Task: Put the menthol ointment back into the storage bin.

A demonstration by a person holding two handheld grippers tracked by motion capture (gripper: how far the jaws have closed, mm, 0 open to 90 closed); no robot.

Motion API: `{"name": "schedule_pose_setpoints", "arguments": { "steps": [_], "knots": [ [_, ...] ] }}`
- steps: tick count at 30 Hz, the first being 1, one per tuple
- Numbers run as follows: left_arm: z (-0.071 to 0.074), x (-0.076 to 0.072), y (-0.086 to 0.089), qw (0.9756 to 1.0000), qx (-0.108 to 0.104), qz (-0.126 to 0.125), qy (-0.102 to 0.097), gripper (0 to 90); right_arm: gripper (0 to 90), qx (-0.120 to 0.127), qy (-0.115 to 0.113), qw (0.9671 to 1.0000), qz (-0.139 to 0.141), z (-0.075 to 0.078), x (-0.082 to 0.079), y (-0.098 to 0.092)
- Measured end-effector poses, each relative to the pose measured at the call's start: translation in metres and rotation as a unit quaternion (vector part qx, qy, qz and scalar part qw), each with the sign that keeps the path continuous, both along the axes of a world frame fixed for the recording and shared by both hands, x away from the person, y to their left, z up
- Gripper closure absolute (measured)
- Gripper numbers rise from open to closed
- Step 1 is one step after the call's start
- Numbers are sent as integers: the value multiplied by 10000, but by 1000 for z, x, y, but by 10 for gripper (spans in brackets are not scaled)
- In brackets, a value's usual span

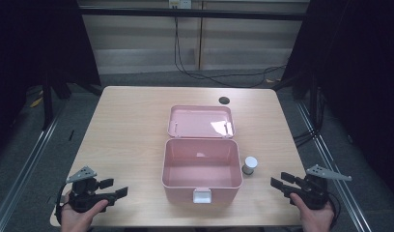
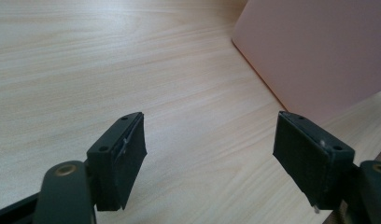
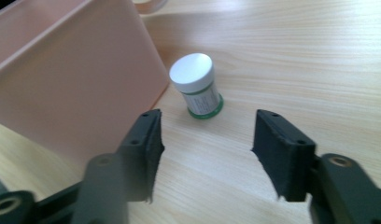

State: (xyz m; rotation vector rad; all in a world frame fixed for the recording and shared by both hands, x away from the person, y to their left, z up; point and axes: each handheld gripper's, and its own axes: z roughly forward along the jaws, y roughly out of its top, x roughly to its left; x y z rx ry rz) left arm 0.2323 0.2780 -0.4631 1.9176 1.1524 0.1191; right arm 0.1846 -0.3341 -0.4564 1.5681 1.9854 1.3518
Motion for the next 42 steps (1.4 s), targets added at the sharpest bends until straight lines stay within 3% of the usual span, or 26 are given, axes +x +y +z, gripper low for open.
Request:
{"name": "schedule_pose_setpoints", "arguments": {
  "steps": [3,9,10,12,13,15,18,19,20,23,28,31,34,38,42],
  "knots": [
    [0,0,0,10000,-8,7,-1,252,460,106,-84,9999,43,1,0,-2],
    [-1,0,1,10000,-6,13,22,251,488,-108,-166,9995,243,3,0,4],
    [0,0,0,10000,-5,23,29,251,466,-258,-371,9986,291,6,-1,8],
    [0,0,0,10000,-7,-17,2,250,464,-341,-478,9979,255,7,-2,9],
    [0,0,-1,10000,36,-55,-8,250,490,-473,-725,9961,145,10,-5,13],
    [0,0,0,10000,38,-49,14,249,490,-551,-678,9961,128,12,-5,13],
    [0,1,0,10000,13,-53,6,248,467,-448,-330,9980,285,16,-4,14],
    [0,1,0,10000,23,-43,24,248,467,-448,-330,9980,285,16,-4,14],
    [-1,1,-1,10000,18,-29,34,247,431,-453,-266,9975,476,21,1,15],
    [0,1,-1,10000,30,-49,21,247,371,-513,-233,9969,553,27,6,16],
    [1,0,0,10000,25,-23,5,247,304,-675,-3,9935,914,41,23,23],
    [0,0,-1,10000,41,-46,21,247,305,-796,40,9917,1007,46,27,28],
    [0,0,0,10000,49,-58,7,247,361,-1005,61,9881,1161,53,36,36],
    [0,0,0,10000,60,-61,9,248,337,-1070,293,9849,1330,53,48,38],
    [0,0,-1,10000,49,-63,14,248,353,-1229,343,9811,1458,56,57,41]
  ]
}}
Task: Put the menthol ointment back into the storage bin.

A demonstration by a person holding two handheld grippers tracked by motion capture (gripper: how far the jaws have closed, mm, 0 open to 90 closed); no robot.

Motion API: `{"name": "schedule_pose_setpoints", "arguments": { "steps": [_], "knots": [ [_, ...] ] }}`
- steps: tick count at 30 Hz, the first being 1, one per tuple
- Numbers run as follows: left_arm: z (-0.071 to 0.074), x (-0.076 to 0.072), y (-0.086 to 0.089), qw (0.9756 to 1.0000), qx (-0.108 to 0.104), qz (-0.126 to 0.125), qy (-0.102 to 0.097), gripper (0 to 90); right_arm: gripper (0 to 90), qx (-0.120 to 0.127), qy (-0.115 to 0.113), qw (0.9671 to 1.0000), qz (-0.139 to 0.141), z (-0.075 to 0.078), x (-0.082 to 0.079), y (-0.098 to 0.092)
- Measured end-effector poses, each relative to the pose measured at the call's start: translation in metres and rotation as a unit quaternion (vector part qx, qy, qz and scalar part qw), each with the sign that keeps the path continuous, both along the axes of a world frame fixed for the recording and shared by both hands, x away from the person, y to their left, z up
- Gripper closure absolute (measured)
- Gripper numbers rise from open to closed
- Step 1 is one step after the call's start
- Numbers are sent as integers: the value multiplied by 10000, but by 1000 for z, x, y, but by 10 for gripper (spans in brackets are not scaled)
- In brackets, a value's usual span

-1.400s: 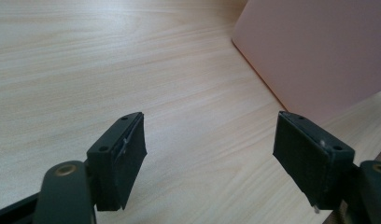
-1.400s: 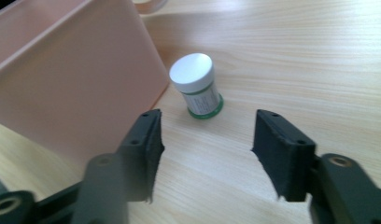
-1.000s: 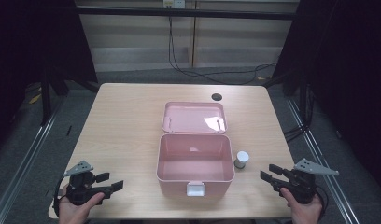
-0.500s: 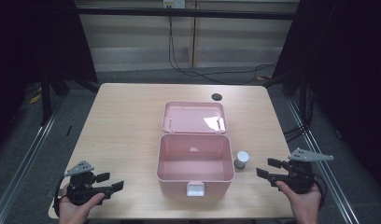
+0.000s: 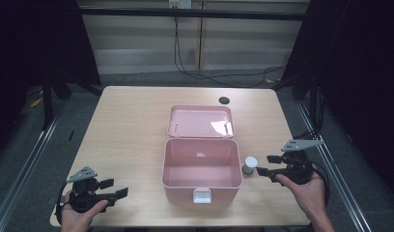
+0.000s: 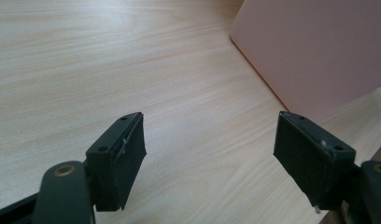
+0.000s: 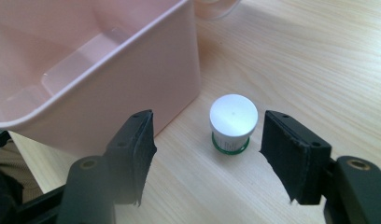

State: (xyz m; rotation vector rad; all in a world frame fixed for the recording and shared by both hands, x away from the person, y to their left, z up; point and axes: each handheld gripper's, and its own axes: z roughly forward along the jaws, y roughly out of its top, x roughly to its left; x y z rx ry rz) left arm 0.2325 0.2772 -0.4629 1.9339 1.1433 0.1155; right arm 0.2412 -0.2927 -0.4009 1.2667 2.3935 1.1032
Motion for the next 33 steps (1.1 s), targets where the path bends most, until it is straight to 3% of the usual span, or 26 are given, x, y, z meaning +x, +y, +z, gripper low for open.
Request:
{"name": "schedule_pose_setpoints", "arguments": {
  "steps": [5,9,12,22,28,30,31,33],
  "knots": [
    [0,0,0,10000,-1,-8,-1,247,389,-151,66,9998,136,5,7,5],
    [0,0,0,10000,-3,12,10,247,418,-296,280,9989,237,7,16,10],
    [-1,0,0,10000,17,-6,7,247,409,-311,679,9964,413,8,26,15],
    [-1,0,0,10000,16,-5,9,247,338,-724,1138,9900,425,7,49,23],
    [-1,0,0,10000,29,-16,13,248,351,-1068,1342,9838,523,4,62,25],
    [-1,0,-1,10000,23,-18,23,247,387,-1210,1455,9800,609,3,67,27],
    [-1,0,-1,10000,23,-18,23,247,387,-1210,1455,9800,609,3,67,27],
    [-1,0,-1,10000,27,-22,12,247,411,-1409,1534,9759,656,-1,72,30]
  ]
}}
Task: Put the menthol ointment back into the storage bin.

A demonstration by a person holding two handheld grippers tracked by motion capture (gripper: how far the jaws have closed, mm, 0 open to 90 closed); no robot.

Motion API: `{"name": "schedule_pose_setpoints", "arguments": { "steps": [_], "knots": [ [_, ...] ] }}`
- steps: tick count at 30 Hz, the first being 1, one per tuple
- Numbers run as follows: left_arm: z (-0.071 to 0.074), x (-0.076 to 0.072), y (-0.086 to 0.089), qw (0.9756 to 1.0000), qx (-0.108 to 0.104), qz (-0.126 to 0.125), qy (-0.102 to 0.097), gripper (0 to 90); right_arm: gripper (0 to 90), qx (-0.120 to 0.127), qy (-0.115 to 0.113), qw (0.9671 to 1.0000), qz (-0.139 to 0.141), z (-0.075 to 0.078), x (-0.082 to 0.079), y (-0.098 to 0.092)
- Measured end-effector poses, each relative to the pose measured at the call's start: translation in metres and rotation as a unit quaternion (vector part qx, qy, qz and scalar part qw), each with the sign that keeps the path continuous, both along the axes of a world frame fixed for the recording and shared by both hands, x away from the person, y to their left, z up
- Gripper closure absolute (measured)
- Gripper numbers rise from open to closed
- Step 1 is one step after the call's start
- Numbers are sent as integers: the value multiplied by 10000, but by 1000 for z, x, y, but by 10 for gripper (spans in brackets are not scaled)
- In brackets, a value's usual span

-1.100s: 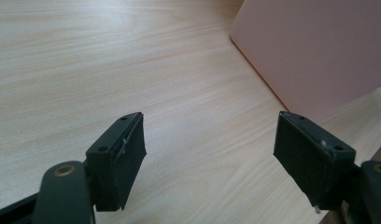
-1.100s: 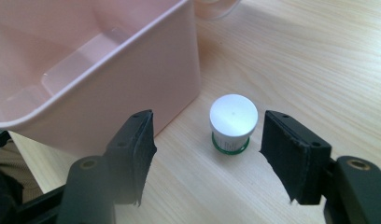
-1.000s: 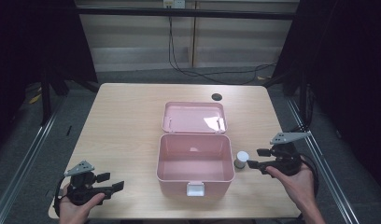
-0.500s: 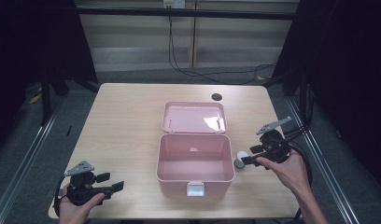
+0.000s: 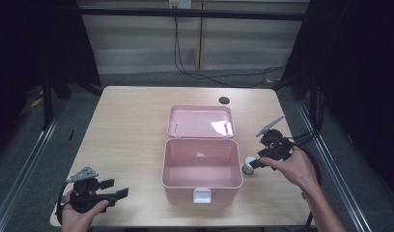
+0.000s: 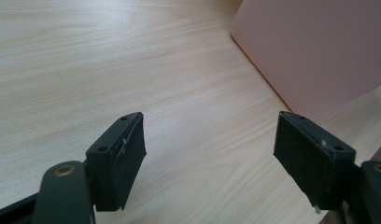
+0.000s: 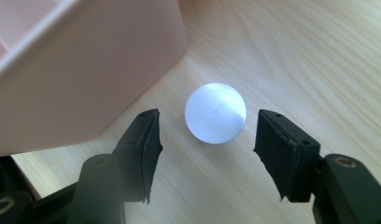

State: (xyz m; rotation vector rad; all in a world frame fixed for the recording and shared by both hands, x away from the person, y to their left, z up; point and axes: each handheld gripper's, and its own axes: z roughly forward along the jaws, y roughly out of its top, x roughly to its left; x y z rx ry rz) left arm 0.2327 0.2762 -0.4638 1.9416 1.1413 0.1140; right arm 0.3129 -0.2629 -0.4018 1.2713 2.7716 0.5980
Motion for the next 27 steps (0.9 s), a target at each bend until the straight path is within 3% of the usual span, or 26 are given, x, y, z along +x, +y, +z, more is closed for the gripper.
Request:
{"name": "schedule_pose_setpoints", "arguments": {
  "steps": [3,8,13,21,27],
  "knots": [
    [0,0,1,10000,11,-11,1,248,447,-218,97,9997,72,-7,8,6],
    [0,1,1,10000,-15,4,18,247,492,-307,173,9992,192,-10,13,11],
    [-1,0,0,10000,-6,-3,32,247,445,-500,315,9980,208,-16,18,13],
    [-1,0,0,10000,6,4,52,247,448,-601,459,9967,295,-25,23,16],
    [-1,0,0,10000,11,1,42,247,499,-668,531,9957,353,-30,26,21]
  ]
}}
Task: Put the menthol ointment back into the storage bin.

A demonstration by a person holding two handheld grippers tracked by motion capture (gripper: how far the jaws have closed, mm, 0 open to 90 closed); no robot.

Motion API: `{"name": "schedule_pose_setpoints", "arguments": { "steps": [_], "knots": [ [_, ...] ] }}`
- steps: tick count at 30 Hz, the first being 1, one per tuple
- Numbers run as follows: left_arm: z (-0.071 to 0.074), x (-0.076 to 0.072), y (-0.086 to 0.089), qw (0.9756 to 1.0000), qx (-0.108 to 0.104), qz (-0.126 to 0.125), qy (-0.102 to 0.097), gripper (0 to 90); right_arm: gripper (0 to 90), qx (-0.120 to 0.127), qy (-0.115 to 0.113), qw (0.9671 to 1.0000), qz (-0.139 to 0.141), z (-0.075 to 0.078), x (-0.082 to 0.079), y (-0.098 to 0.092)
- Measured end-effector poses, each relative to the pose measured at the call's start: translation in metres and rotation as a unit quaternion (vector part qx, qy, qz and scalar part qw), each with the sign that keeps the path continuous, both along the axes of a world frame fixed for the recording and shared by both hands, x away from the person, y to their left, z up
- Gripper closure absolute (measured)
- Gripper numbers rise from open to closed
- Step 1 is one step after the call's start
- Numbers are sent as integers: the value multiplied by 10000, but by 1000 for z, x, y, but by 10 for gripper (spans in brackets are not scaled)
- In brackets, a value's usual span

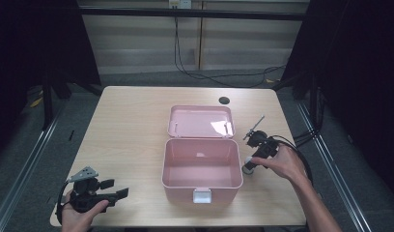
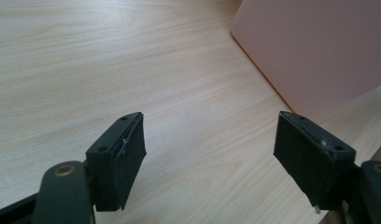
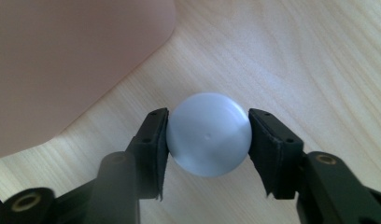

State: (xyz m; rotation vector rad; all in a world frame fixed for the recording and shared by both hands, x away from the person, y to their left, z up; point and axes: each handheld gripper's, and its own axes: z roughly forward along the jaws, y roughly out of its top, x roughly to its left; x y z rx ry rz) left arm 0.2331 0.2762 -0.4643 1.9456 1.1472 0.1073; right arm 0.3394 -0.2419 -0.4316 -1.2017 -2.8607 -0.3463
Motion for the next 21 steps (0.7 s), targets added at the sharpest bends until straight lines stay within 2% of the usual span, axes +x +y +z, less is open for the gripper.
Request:
{"name": "schedule_pose_setpoints", "arguments": {
  "steps": [7,13,21],
  "knots": [
    [0,0,0,10000,4,-16,3,247,508,-89,-11,10000,33,-2,1,2],
    [0,0,0,10000,-12,-10,-13,247,511,-537,-56,9985,124,3,1,6],
    [0,0,0,10000,15,-24,-22,247,512,-576,130,9980,232,6,-2,5]
  ]
}}
